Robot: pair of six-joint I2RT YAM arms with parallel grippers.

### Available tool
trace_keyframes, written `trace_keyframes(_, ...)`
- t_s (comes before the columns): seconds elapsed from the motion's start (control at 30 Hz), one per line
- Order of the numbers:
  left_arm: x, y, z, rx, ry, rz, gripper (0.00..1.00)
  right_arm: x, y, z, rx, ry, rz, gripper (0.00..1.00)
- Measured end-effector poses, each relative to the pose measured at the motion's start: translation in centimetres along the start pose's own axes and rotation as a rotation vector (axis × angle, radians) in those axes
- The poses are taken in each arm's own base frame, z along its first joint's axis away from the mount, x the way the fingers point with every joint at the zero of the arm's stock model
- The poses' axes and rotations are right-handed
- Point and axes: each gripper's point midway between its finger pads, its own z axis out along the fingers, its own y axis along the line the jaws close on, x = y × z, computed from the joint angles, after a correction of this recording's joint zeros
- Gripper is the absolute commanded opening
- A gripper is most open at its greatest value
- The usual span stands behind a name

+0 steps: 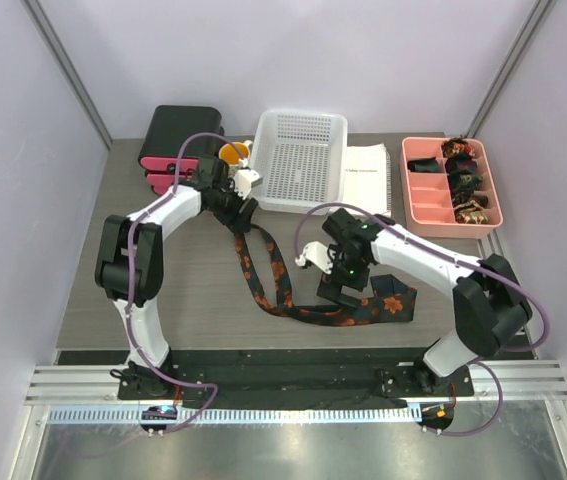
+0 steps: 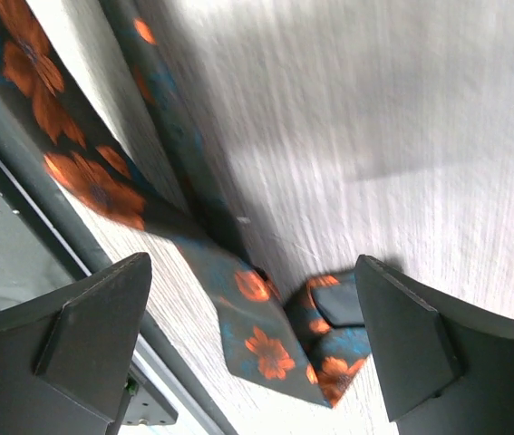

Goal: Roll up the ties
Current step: Place the tie at the center of the board, then flatten out the tie at the center of the board.

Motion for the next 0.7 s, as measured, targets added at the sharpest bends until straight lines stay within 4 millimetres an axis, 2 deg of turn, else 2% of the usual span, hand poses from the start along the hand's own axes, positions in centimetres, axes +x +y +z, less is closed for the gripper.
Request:
trace_keyframes(0.13,-0.3,0.4,0.7,-0.022,-0.016,-0.103,0.62,1.7,-1.1,-1.1,0.03,-0.027,0.026,1.0)
trace_keyframes(0.23,-0.1,0.4,1.4,-0.025,-0.014,-0.173,0.49,4.0,-1.4,-0.8,0.023,0.0,0.039,0.98)
trace_keyframes(0.27,0.2,0.3,1.7,-0.021,-0.004,-0.196,0.42,4.9,-1.3,-0.3,0.013,0.018,0.044,0.95)
trace_keyframes(0.33,0.7,0.3,2.3,-0.016,0.013,-0.222,0.35,6.0,-1.0,0.4,-0.011,0.049,0.04,0.89)
trace_keyframes(0.37,1.1,0.2,2.5,-0.013,0.03,-0.231,0.26,6.4,-0.8,0.7,-0.023,0.061,0.033,0.76)
trace_keyframes(0.43,2.0,-0.2,2.4,-0.005,0.061,-0.242,0.18,7.0,-0.4,1.3,-0.043,0.08,0.012,0.58)
trace_keyframes(0.47,2.4,-0.2,2.3,-0.005,0.079,-0.233,0.12,7.2,-0.4,1.6,-0.051,0.089,0.002,0.44)
trace_keyframes(0.53,3.7,-0.2,1.8,-0.017,0.123,-0.222,0.08,7.6,-0.4,2.0,-0.061,0.103,-0.016,0.3)
trace_keyframes(0.57,4.6,-0.3,1.4,-0.024,0.146,-0.214,0.08,7.8,-0.4,2.1,-0.066,0.11,-0.02,0.14)
trace_keyframes(0.6,5.5,-0.5,0.9,-0.029,0.167,-0.21,0.08,8.1,-0.4,2.2,-0.069,0.117,-0.021,0.06)
trace_keyframes(0.63,6.7,-0.7,0.1,-0.032,0.191,-0.209,0.12,8.2,-0.5,2.3,-0.07,0.119,-0.03,0.01)
trace_keyframes(0.7,9.0,-0.9,-2.1,-0.037,0.233,-0.217,0.23,8.5,-0.4,2.4,-0.074,0.123,-0.035,0.01)
